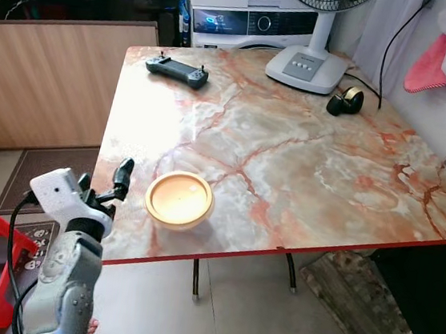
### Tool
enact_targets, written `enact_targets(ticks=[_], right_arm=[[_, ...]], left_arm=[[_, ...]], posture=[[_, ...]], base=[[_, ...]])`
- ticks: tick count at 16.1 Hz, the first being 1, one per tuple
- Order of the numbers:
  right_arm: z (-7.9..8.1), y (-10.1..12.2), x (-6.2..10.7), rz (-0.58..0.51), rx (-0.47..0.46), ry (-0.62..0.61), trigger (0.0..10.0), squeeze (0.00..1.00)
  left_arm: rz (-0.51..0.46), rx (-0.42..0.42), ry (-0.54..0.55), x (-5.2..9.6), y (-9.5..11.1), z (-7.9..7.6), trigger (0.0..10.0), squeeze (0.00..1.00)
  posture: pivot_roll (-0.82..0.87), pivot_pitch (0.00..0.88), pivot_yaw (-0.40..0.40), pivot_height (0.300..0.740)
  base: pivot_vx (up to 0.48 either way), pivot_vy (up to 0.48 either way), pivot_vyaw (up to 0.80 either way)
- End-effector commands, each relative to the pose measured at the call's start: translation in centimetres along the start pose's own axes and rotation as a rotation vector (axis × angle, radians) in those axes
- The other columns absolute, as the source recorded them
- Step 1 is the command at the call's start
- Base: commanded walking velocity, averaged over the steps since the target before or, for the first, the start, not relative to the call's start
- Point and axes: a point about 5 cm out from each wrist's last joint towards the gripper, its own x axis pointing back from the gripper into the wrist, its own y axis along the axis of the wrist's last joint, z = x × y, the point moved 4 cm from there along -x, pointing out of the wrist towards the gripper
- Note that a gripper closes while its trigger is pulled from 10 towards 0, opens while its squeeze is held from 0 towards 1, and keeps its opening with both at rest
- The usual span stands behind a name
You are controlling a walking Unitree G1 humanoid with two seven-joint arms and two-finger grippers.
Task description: Restocking fridge
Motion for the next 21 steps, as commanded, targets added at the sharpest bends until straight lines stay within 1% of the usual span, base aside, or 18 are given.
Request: enact_targets(ticks=[1,2,3,4,5,6,8,9,10,12,14,16,17,19,20,21], right_arm=[[-0.1,-0.3,0.1,0.008,-0.01,-0.004,10.0,0.0],[-0.2,-0.3,0.1,0.009,-0.009,-0.006,10.0,0.0],[-0.2,-0.3,0.1,0.008,-0.009,-0.006,10.0,0.0],[-0.2,-0.3,0.1,0.008,-0.009,-0.006,10.0,0.0],[-0.2,-0.3,0.1,0.008,-0.005,-0.005,10.0,0.0],[-0.2,-0.3,0.1,0.007,-0.007,-0.006,10.0,0.0],[-0.2,-0.3,0.1,0.005,-0.013,-0.011,10.0,0.0],[-0.2,-0.3,0.1,0.005,-0.013,-0.011,10.0,0.0],[-0.3,-0.2,0.1,0.004,-0.014,-0.013,10.0,0.0],[-0.3,-0.2,0.1,0.004,-0.01,-0.013,10.0,0.0],[-0.3,-0.2,0.1,0.003,-0.007,-0.013,10.0,0.0],[-0.4,-0.1,0.1,0.002,-0.006,-0.015,10.0,0.0],[-0.4,-0.1,0.1,0.002,-0.006,-0.016,10.0,0.0],[-0.4,-0.2,0.1,0.002,-0.005,-0.016,10.0,0.0],[-0.4,-0.2,0.1,0.002,-0.005,-0.016,10.0,0.0],[-0.4,-0.2,0.1,0.002,-0.005,-0.016,10.0,0.0]], left_arm=[[0.031,-0.003,-0.02,-0.4,-0.3,-0.2,10.0,1.0],[0.055,-0.014,-0.02,-0.8,-0.7,0.0,10.0,1.0],[0.057,-0.014,-0.022,-0.9,-0.8,0.0,10.0,1.0],[0.062,0.003,-0.016,-1.4,-1.0,0.2,10.0,1.0],[0.09,-0.003,-0.028,-2.1,-1.7,0.2,10.0,1.0],[0.105,0.006,-0.041,-2.4,-2.0,0.1,10.0,0.0],[0.154,0.054,-0.058,-2.9,-3.3,0.1,10.0,0.0],[0.164,0.062,-0.073,-3.0,-3.6,0.0,10.0,0.0],[0.169,0.081,-0.085,-3.1,-3.8,-0.3,10.0,0.0],[0.17,0.091,-0.107,-3.3,-4.0,-0.6,10.0,0.0],[0.175,0.133,-0.137,-3.6,-4.5,-1.2,10.0,0.0],[0.193,0.138,-0.169,-3.5,-5.1,-1.8,10.0,0.0],[0.206,0.183,-0.187,-3.4,-5.5,-2.1,10.0,0.0],[0.228,0.222,-0.209,-3.1,-6.3,-2.5,10.0,0.0],[0.228,0.222,-0.209,-3.1,-6.3,-2.5,10.0,0.0],[0.248,0.224,-0.238,-2.8,-6.9,-3.1,10.0,0.0]], posture=[[0.06,0.068,-0.034,0.74],[0.06,0.068,-0.036,0.74],[0.06,0.068,-0.036,0.74],[0.06,0.07,-0.039,0.74],[0.06,0.07,-0.039,0.74],[0.05,0.071,-0.037,0.74],[0.05,0.071,-0.037,0.74],[0.05,0.071,-0.037,0.74],[0.04,0.071,-0.04,0.74],[0.04,0.07,-0.042,0.74],[0.04,0.07,-0.044,0.74],[0.04,0.069,-0.046,0.74],[0.04,0.068,-0.045,0.74],[0.03,0.067,-0.045,0.74],[0.03,0.067,-0.045,0.74],[0.03,0.065,-0.045,0.74]], base=[[0.0,0.0,0.0],[0.0,0.0,0.0],[0.0,0.0,0.0],[0.0,0.0,0.0],[0.0,0.0,0.0],[0.0,0.0,0.0],[0.0,0.0,0.0],[0.0,0.0,0.0],[0.0,0.0,0.0],[0.0,0.0,0.0],[0.0,0.0,0.0],[0.0,0.0,0.0],[0.0,0.0,0.0],[0.0,0.0,0.0],[0.0,0.0,0.0],[0.0,0.0,0.0]])
